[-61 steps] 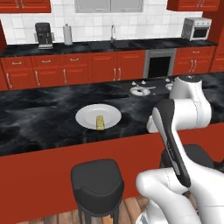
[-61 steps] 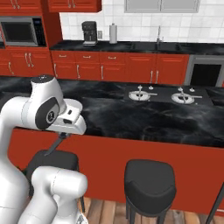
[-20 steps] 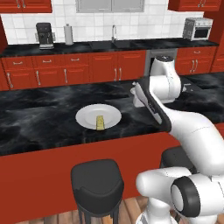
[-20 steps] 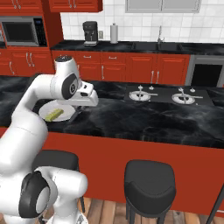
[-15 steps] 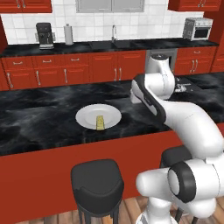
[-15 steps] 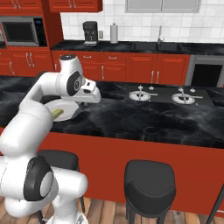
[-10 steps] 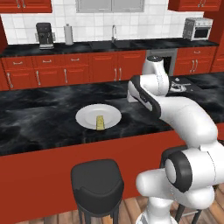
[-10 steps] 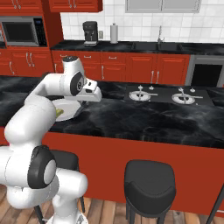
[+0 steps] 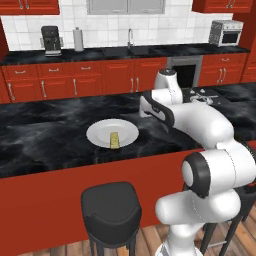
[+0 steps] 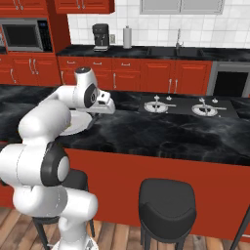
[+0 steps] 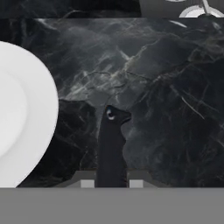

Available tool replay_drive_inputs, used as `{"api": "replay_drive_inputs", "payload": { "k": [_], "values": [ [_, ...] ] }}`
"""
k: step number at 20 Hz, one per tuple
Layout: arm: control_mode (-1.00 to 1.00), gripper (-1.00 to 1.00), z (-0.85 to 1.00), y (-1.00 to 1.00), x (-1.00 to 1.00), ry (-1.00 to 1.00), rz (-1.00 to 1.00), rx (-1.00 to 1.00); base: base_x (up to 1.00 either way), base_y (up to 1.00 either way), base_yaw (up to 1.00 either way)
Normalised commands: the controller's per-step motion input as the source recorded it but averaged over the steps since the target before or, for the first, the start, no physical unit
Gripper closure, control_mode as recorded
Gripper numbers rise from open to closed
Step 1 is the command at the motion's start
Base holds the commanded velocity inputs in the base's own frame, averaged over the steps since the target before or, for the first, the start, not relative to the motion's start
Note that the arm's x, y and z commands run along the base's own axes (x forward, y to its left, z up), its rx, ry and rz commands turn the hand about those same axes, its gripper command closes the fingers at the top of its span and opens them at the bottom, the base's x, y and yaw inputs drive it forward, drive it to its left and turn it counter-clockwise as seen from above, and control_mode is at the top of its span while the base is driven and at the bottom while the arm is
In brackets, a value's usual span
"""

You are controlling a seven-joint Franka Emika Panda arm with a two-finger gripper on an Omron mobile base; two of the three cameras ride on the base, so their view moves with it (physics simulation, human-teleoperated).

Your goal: Retrieve the butter from the fridge and place it on a plate on the dining table. Then retrieve the butter knife by the fridge and place it near the plate.

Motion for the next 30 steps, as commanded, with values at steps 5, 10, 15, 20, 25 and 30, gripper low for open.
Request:
{"api": "replay_drive_inputs", "payload": {
  "k": [5, 10, 15, 20, 25, 30],
  "values": [
    [-1.00, 1.00, -0.30, 0.07, 0.30, 0.01, 0.00, 0.01, 0.00, 0.00, 0.00],
    [-1.00, 1.00, -0.28, 0.13, 0.16, 0.00, 0.00, 0.00, 0.00, 0.00, 0.00],
    [-1.00, 1.00, -0.17, 0.06, 0.01, 0.00, 0.00, 0.00, 0.00, 0.00, 0.00],
    [-1.00, 1.00, -0.17, 0.00, 0.00, 0.00, 0.00, 0.00, 0.00, 0.00, 0.00],
    [-1.00, 1.00, -0.20, 0.00, 0.00, -0.01, 0.00, 0.01, 0.00, 0.00, 0.00],
    [-1.00, 1.00, -0.14, 0.00, 0.01, 0.00, 0.00, 0.00, 0.00, 0.00, 0.00]
  ]
}}
